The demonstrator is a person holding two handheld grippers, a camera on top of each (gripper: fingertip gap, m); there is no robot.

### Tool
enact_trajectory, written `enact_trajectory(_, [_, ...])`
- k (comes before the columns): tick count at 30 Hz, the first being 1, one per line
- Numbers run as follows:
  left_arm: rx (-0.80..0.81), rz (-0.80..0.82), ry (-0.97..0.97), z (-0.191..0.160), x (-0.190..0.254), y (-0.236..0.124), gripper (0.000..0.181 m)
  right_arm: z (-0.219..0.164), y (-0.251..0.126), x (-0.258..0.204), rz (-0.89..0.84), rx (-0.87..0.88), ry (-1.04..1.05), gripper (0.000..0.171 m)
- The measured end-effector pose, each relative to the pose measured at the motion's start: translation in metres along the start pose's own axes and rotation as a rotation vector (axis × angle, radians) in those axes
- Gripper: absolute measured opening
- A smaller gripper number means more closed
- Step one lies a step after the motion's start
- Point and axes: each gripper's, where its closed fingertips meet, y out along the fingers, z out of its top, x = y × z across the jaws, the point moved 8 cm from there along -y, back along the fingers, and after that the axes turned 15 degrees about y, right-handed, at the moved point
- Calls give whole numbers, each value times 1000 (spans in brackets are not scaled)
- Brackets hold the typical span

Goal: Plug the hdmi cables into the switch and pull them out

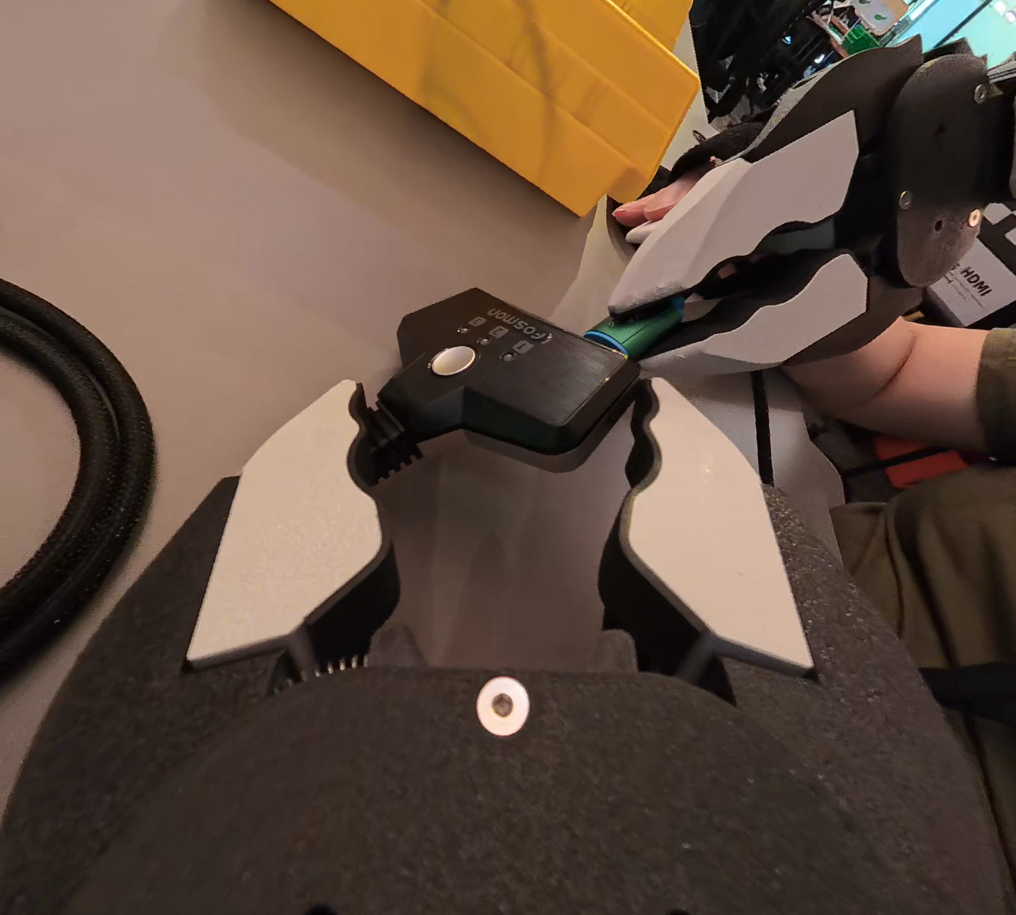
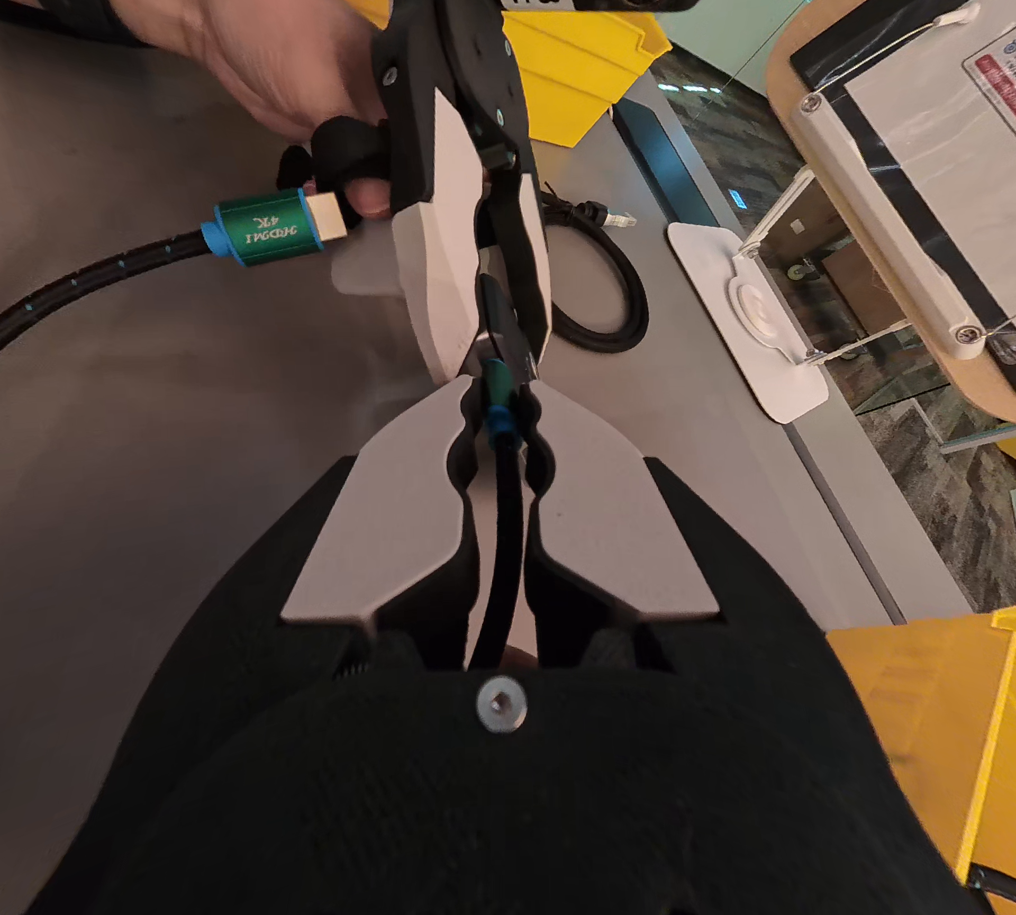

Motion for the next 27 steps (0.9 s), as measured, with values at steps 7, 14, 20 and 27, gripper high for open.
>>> enact_trajectory(7, [70, 28, 186, 15, 16, -8, 63, 5, -4, -1, -49, 58, -54, 13])
enact_trajectory(14, [-23, 99, 259, 14, 23, -11, 48, 2, 1, -3, -29, 41, -59, 11])
enact_trajectory(20, [-276, 305, 536, 3, 25, -12, 64, 2, 0, -1, -20, 43, -32, 11])
enact_trajectory(27, [-408, 470, 751, -3, 18, 13, 64, 6, 1, -10, 18, 44, -68, 10])
